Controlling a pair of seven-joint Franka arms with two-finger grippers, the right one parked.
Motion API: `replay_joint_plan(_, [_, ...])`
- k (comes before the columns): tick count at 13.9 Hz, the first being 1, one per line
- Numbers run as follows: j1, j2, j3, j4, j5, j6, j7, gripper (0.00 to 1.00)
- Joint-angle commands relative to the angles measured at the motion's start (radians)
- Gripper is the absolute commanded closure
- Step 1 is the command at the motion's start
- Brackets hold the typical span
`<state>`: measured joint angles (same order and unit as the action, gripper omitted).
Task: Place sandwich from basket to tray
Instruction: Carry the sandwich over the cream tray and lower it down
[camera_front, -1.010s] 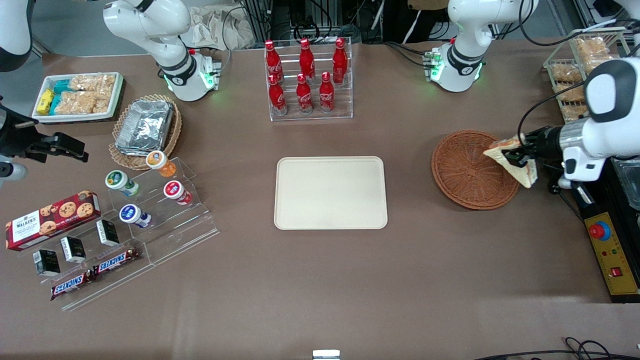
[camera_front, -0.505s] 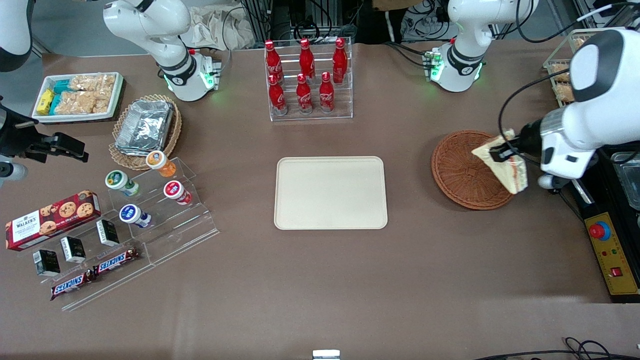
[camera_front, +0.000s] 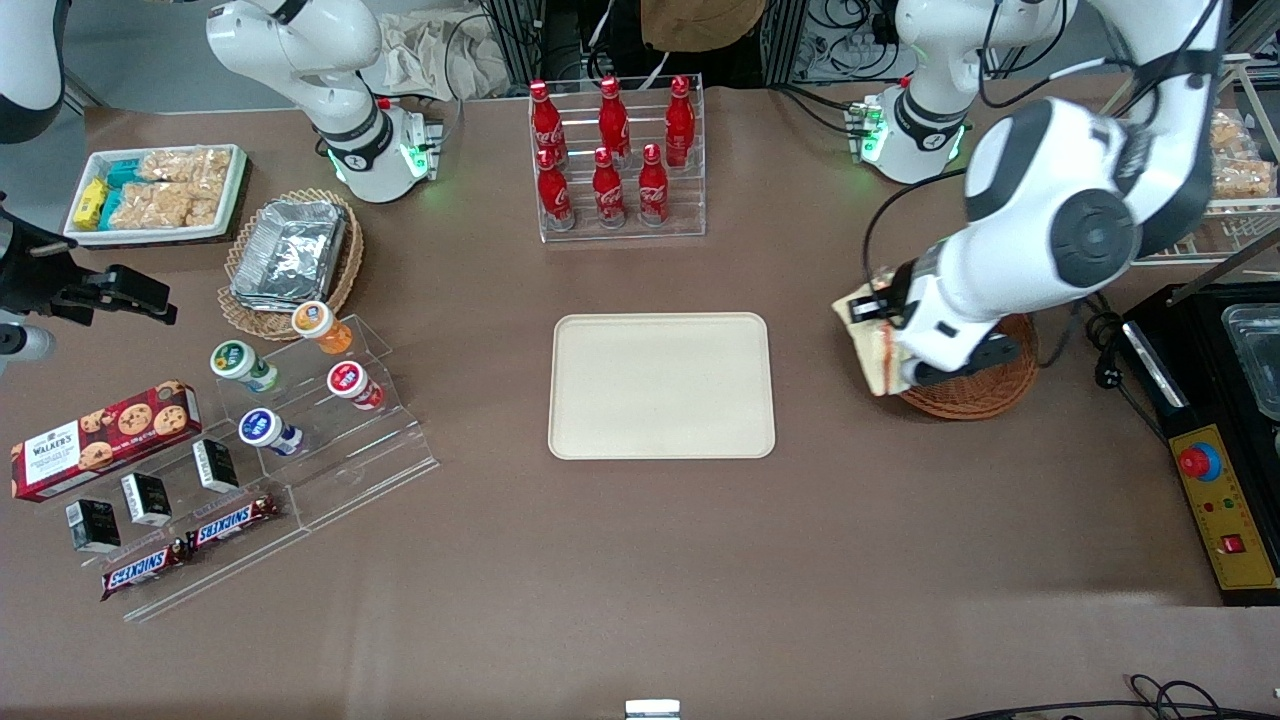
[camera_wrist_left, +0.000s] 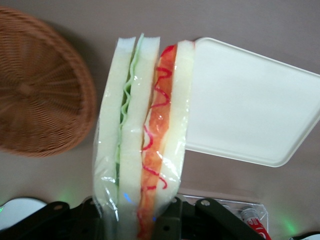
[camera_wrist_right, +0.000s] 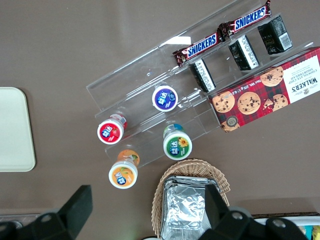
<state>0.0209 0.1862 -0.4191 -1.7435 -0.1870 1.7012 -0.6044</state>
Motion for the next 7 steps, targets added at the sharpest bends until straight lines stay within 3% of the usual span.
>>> replay_joint_plan(1, [0.005,0.113,-0.068,0.038,0.027,0.057,-0.008,0.7])
replay_joint_plan(3, [0.004,0.195,-0.122,0.038,0.116,0.092,-0.014,0.7])
replay_joint_plan(7, [-0.028,0.288,-0.141,0.038,0.155,0.158,-0.015,0.7])
